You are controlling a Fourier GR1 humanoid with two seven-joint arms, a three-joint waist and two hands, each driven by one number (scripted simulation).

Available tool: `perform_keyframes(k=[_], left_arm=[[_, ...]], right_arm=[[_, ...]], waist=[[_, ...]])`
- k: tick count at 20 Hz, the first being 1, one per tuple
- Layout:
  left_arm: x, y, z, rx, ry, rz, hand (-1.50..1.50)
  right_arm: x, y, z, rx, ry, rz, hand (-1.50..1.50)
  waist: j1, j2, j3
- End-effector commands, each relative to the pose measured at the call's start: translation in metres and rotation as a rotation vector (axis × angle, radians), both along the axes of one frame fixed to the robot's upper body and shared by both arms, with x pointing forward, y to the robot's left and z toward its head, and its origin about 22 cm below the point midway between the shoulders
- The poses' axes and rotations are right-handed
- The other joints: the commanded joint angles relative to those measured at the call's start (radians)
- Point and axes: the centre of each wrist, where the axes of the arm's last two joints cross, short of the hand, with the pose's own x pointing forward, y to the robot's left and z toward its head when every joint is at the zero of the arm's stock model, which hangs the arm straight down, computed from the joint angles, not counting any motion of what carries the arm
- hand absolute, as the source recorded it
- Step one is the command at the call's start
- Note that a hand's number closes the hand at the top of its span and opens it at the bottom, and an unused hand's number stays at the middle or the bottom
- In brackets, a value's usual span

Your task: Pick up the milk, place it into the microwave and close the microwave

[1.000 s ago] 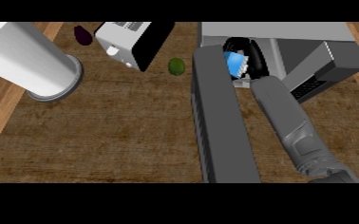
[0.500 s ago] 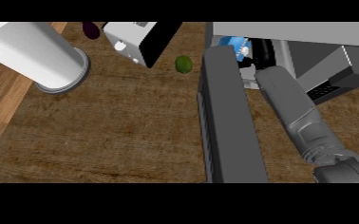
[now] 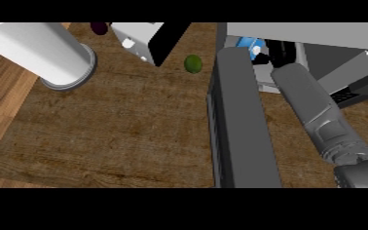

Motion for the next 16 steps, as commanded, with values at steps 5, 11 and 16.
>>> perform_keyframes(k=[5, 11, 16], left_arm=[[0.008, -0.002, 0.004, 0.030, -0.019, -0.013, -1.50], [0.018, -0.003, -0.003, 0.039, 0.008, 0.011, -1.50], [0.023, -0.006, -0.006, 0.057, 0.027, -0.047, -1.50]], right_arm=[[-0.018, -0.056, -0.023, -0.131, 0.076, -0.385, -1.50], [-0.003, -0.029, -0.002, -0.141, 0.016, -0.165, -1.50], [-0.007, -0.014, -0.013, -0.109, 0.019, -0.087, -1.50]], waist=[[0.015, 0.020, -0.004], [0.015, 0.015, 0.003], [0.021, 0.015, 0.004]])
